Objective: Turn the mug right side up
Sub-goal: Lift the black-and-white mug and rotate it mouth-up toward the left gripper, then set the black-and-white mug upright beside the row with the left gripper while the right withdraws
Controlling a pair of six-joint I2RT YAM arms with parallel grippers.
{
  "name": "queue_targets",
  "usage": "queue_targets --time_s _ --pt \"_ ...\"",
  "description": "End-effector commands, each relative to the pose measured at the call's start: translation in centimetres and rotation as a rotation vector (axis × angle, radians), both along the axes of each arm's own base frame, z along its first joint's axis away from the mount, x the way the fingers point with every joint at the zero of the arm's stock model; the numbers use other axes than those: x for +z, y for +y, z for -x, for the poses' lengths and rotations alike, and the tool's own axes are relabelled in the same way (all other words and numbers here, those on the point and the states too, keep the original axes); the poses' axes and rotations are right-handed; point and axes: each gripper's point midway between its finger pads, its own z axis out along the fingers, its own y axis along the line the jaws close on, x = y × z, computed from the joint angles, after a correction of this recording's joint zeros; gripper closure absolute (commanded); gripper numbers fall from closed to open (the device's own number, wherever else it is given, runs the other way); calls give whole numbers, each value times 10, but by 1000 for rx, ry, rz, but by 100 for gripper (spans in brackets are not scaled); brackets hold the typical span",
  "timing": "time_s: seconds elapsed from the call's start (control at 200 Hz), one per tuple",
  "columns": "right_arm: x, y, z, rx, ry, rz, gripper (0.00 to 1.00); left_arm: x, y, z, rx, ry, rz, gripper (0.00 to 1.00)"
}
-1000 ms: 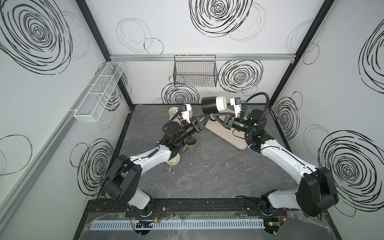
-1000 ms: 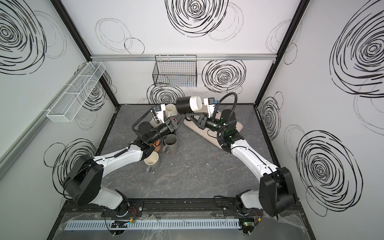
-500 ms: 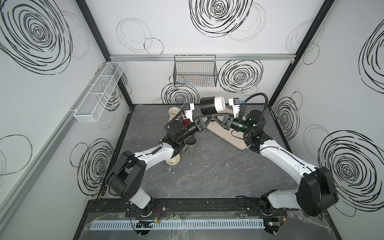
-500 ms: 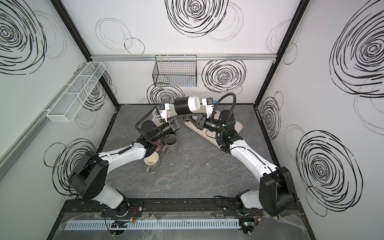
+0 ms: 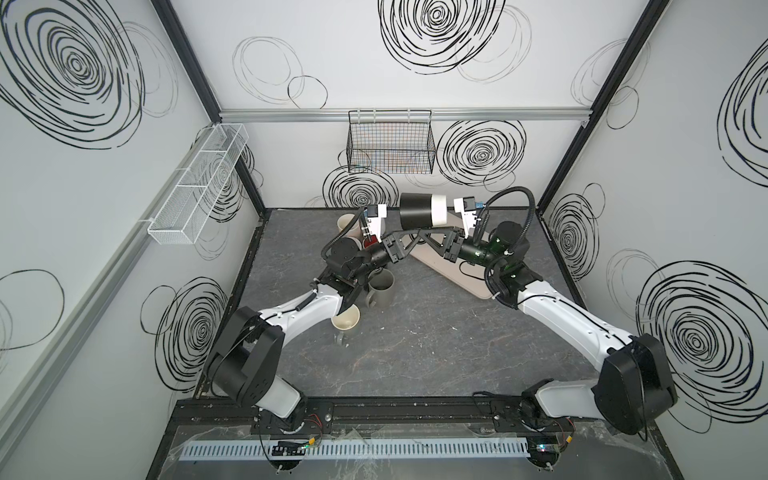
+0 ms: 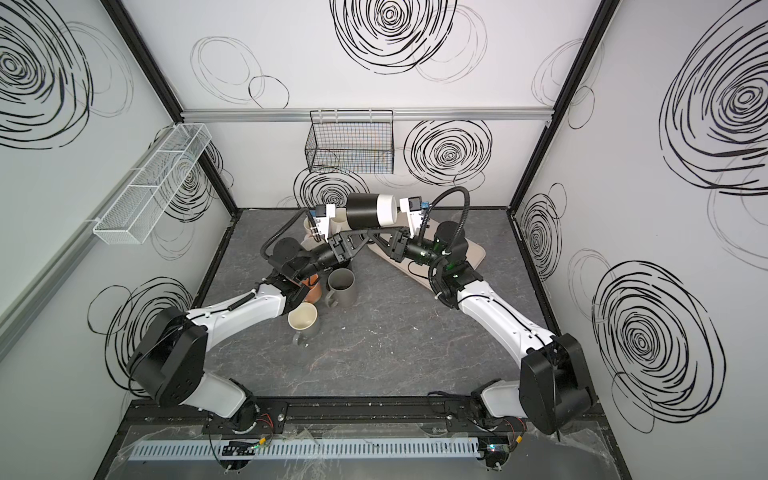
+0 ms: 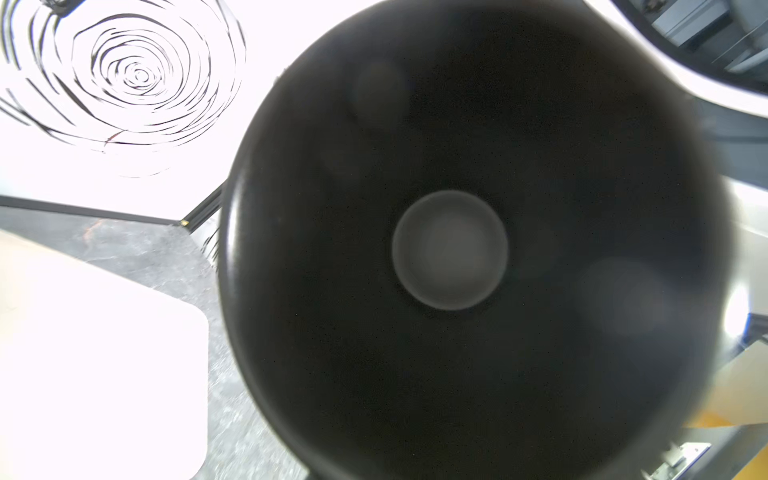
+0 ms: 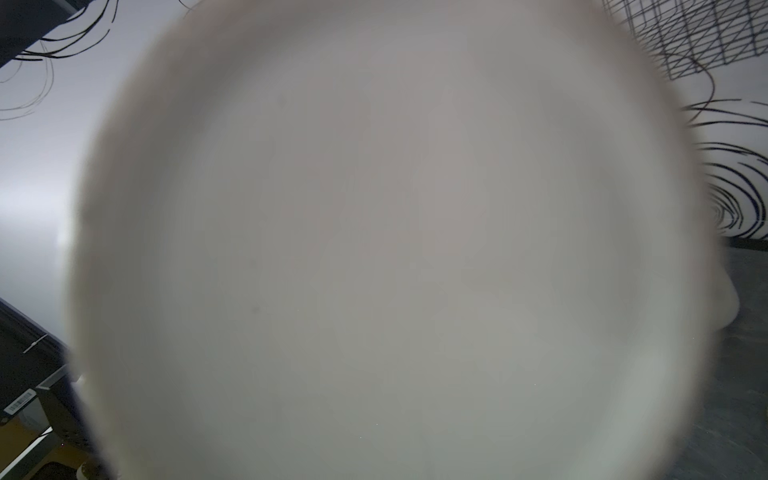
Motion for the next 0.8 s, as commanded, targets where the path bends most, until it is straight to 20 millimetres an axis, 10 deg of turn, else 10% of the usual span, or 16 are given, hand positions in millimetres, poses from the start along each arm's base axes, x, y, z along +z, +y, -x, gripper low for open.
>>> queue_targets --time_s 0.0,0.796 --pt "11 -14 2 -69 -41 21 63 37 22 14 69 -185 -17 100" --pt "-56 -90 30 -423 38 229 42 -84 82 81 294 -305 -1118 100"
